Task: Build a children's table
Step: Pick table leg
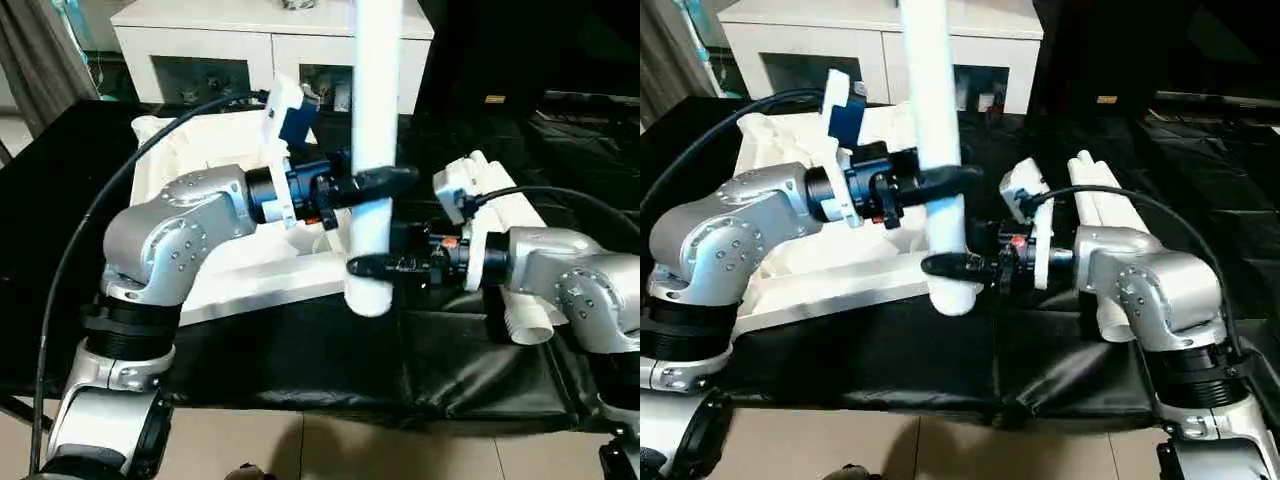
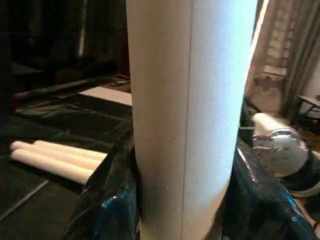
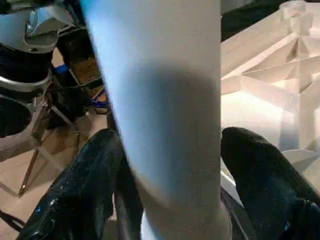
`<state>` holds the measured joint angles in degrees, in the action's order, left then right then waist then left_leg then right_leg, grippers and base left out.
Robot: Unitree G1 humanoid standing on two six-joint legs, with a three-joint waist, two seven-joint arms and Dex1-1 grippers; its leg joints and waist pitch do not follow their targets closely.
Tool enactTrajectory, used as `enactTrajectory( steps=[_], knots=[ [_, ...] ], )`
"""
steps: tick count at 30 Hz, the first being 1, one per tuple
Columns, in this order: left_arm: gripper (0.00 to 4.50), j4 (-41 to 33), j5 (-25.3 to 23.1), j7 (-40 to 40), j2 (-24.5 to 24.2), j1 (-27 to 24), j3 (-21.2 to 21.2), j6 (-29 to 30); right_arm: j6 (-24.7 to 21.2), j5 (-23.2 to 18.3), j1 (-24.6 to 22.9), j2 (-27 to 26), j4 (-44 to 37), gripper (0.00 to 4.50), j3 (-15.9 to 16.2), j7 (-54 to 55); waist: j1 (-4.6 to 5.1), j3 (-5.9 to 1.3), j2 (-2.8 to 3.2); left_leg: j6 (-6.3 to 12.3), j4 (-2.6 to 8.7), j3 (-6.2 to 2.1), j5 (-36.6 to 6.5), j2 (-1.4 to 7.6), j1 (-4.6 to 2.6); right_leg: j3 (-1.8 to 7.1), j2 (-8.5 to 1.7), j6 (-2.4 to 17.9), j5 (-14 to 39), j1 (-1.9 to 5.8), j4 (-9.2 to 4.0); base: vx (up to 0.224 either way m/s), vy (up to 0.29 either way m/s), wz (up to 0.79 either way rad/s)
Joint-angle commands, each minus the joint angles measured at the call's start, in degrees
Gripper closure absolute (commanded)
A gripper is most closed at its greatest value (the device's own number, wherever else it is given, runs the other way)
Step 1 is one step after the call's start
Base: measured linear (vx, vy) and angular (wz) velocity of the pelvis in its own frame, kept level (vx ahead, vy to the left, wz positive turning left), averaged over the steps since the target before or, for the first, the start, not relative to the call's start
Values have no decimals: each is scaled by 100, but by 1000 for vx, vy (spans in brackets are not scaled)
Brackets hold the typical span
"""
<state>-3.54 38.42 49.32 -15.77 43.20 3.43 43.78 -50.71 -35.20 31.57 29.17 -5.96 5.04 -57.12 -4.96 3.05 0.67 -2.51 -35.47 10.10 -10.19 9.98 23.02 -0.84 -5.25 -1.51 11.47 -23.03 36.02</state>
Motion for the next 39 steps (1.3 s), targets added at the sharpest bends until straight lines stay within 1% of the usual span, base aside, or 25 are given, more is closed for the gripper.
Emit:
enactTrajectory(
  steps=[1, 3, 6, 7, 8, 10, 12, 14, 15, 18, 19, 21, 28, 29, 30, 33, 34, 35, 36, 38, 39],
  knots=[
    [266, -127, 42, 161, -40, 102, 91, -63, -33, -3, 59, 5, -9, 110, 67, -4, 6, -424, -47, 118, 403, -30, -542, 192, -154, 100, -175, 1550, 0, 290, -318, 0, 0, 0],
    [266, -140, 26, 229, -62, 96, 123, -71, -39, 1, 43, 5, -15, 110, 83, -15, 5, -426, -26, 129, 400, -33, -522, 191, -153, 99, -171, 1554, -41, 289, -313, 0, 0, 0],
    [266, -142, 15, 350, -121, 87, 163, -77, -66, -29, 34, 3, -15, 110, 70, 5, 8, -423, -30, 110, 404, -33, -574, 191, -160, 99, -167, 1549, 10, 289, -320, 0, 0, 0],
    [266, -145, 0, 391, -146, 87, 185, -92, -69, -32, 35, 10, -12, 110, 70, 8, 7, -426, -17, 104, 405, -35, -576, 191, -162, 97, -167, 1549, 11, 289, -316, 0, 0, 0],
    [266, -144, 3, 391, -146, 88, 185, -91, -70, -34, 33, 16, -15, 110, 72, 1, 9, -429, -18, 93, 404, -36, -575, 194, -163, 96, -165, 1547, -11, 289, -313, 0, 0, 0],
    [266, -125, 0, 393, -143, 99, 184, -95, -109, -68, 26, 37, -39, 143, 75, -35, 9, -433, -22, 91, 400, -34, -553, 192, -164, 96, -163, 1565, -80, 293, -307, 0, 0, 0],
    [266, -70, -25, 419, -141, 127, 187, -123, -143, -94, 12, 64, -65, 146, 97, -81, 10, -431, -34, 118, 397, -31, -556, 192, -162, 98, -164, 1581, -103, 296, -308, 0, 0, 0],
    [266, -27, -46, 433, -138, 152, 191, -152, -147, -90, -8, 83, -79, 173, 128, -102, 6, -434, -26, 123, 394, -31, -525, 191, -163, 99, -165, 1584, -115, 295, -305, 0, 0, 0],
    [266, -7, -50, 440, -131, 169, 198, -169, -156, -90, -28, 90, -92, 173, 152, -111, 5, -434, -19, 124, 394, -34, -515, 190, -161, 97, -165, 1591, -123, 298, -302, 0, 0, 0],
    [266, 5, -47, 443, -122, 183, 208, -179, -167, -93, -41, 100, -107, 193, 176, -132, 4, -432, -30, 110, 394, -33, -574, 194, -163, 99, -171, 1585, -54, 298, -305, 0, 0, 0],
    [266, 18, -54, 441, -113, 194, 218, -189, -146, -77, -55, 111, -123, 210, 209, -160, 4, -429, -34, 105, 397, -32, -582, 196, -163, 99, -170, 1580, -33, 296, -310, 0, 0, 0],
    [266, 22, -59, 445, -108, 197, 224, -194, -62, -11, -77, 129, -136, 226, 263, -177, 4, -431, -32, 104, 393, -32, -567, 195, -162, 100, -168, 1576, -41, 294, -305, 0, 0, 0],
    [266, 2, -66, 493, -120, 204, 233, -181, 82, 111, -102, 127, -154, 226, 397, -179, 1, -431, -27, 92, 395, -36, -604, 196, -162, 96, -172, 1573, 1, 291, -305, 0, 0, 0],
    [266, 1, -70, 500, -127, 205, 237, -184, 103, 119, -108, 128, -160, 184, 423, -203, 0, -433, -27, 93, 395, -36, -601, 195, -165, 97, -172, 1573, -6, 294, -304, 0, 0, 0],
    [266, 6, -69, 502, -130, 208, 234, -184, 110, 117, -115, 123, -169, 174, 439, -215, 0, -434, -24, 99, 393, -37, -587, 194, -163, 97, -171, 1576, -28, 294, -301, 0, 0, 0],
    [266, 36, -82, 519, -141, 224, 229, -197, 166, 172, -121, 96, -155, 169, 479, -165, 1, -434, -18, 96, 392, -39, -569, 193, -160, 95, -169, 1586, -68, 295, -298, 0, 0, 0],
    [266, 34, -78, 522, -143, 226, 228, -193, 172, 180, -122, 93, -153, 146, 481, -157, 2, -431, -25, 92, 393, -36, -593, 190, -157, 98, -170, 1583, -48, 298, -303, 0, 0, 0],
    [266, 35, -80, 524, -144, 227, 229, -194, 168, 179, -122, 89, -149, 142, 476, -149, -2, -435, -23, 88, 393, -37, -598, 192, -163, 98, -172, 1584, -43, 299, -301, 0, 0, 0],
    [266, 37, -84, 532, -146, 231, 232, -197, 158, 170, -119, 78, -137, 142, 463, -130, -2, -433, -15, 83, 395, -39, -605, 192, -161, 97, -170, 1583, -43, 297, -301, 0, 0, 0],
    [266, 33, -79, 539, -147, 232, 230, -191, 149, 132, -127, 74, -128, 142, 445, -126, -1, -436, -20, 88, 392, -37, -616, 191, -166, 97, -167, 1584, -40, 296, -300, 0, 0, 0],
    [266, 32, -78, 544, -151, 232, 229, -189, 139, 113, -127, 68, -123, 142, 432, -118, -5, -437, -5, 92, 389, -40, -593, 190, -162, 98, -173, 1591, -70, 299, -297, 0, 0, 0]
  ],
)
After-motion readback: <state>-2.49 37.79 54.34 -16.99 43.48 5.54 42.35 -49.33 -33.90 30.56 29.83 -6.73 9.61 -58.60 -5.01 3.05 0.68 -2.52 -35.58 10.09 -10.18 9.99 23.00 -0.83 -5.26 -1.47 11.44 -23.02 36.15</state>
